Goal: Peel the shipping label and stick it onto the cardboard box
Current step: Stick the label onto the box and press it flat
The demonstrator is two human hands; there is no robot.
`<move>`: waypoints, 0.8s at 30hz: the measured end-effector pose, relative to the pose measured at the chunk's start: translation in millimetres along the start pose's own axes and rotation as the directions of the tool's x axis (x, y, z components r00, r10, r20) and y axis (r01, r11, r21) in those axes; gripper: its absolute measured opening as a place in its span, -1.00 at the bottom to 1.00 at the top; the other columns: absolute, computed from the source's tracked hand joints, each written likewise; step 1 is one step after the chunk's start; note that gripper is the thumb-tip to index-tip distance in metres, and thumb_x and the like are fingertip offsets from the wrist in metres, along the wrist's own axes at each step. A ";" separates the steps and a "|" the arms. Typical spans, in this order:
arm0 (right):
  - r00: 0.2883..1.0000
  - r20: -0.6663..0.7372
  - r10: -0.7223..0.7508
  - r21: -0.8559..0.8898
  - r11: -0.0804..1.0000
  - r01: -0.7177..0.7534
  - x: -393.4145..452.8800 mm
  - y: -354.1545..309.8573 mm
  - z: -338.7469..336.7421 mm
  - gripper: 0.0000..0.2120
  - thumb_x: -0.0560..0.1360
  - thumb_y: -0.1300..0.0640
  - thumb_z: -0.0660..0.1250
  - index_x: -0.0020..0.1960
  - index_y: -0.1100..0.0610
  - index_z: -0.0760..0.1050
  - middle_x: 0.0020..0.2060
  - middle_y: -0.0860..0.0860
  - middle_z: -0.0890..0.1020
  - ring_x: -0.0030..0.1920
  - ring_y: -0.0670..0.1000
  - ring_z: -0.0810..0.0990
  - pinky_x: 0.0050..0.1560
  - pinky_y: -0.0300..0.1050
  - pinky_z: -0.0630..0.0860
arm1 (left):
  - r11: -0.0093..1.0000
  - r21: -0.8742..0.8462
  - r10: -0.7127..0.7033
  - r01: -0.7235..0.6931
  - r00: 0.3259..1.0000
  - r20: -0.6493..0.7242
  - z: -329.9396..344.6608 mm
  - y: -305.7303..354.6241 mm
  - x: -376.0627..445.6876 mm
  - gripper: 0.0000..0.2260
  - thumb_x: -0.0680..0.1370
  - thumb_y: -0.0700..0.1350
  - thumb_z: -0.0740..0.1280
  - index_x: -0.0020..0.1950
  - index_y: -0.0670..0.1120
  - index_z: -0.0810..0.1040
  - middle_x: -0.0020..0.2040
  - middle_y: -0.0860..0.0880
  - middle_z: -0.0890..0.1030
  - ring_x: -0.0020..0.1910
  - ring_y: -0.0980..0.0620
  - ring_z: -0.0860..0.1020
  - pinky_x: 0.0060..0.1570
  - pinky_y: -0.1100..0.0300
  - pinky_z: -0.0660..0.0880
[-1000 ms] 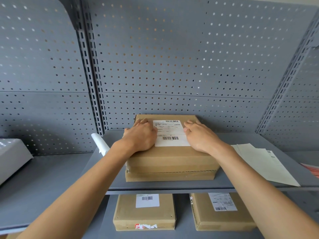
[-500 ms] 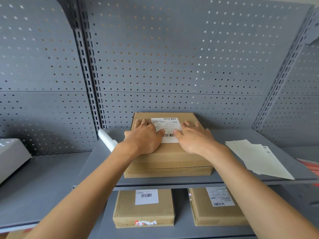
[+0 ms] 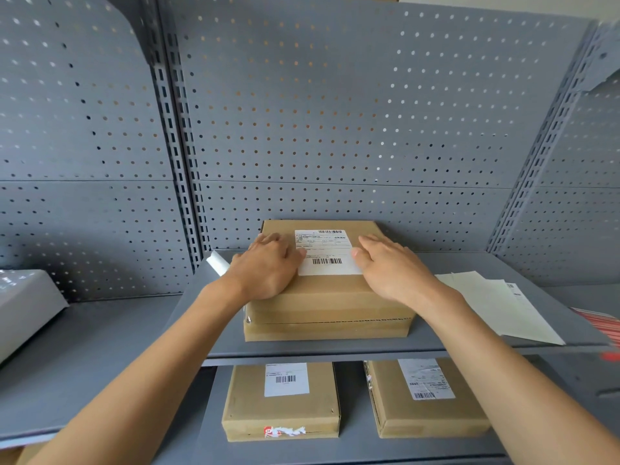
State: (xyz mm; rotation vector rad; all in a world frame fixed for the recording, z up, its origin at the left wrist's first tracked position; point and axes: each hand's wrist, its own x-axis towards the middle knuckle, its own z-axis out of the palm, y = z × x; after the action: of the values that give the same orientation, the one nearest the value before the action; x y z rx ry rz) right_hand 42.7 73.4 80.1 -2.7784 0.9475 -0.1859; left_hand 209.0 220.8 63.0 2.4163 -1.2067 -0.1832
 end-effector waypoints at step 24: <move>0.999 0.033 -0.038 0.094 0.995 0.035 -17.9 10.0 3.1 -0.54 0.72 0.11 -0.05 0.61 0.09 0.10 0.62 -0.06 0.08 0.60 -0.06 -0.02 0.59 0.00 -0.06 | 0.992 0.076 0.098 -0.098 0.995 -0.003 4.8 9.9 -22.6 -0.65 0.71 0.04 0.02 0.40 -0.04 0.41 0.42 0.08 0.40 0.51 0.00 0.19 0.35 -0.27 0.27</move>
State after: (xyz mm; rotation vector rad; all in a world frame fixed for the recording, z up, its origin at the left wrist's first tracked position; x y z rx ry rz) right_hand 23.3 77.1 73.9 -2.7058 0.8572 -0.1816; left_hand 186.5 231.8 61.3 2.4123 -1.3483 -0.1007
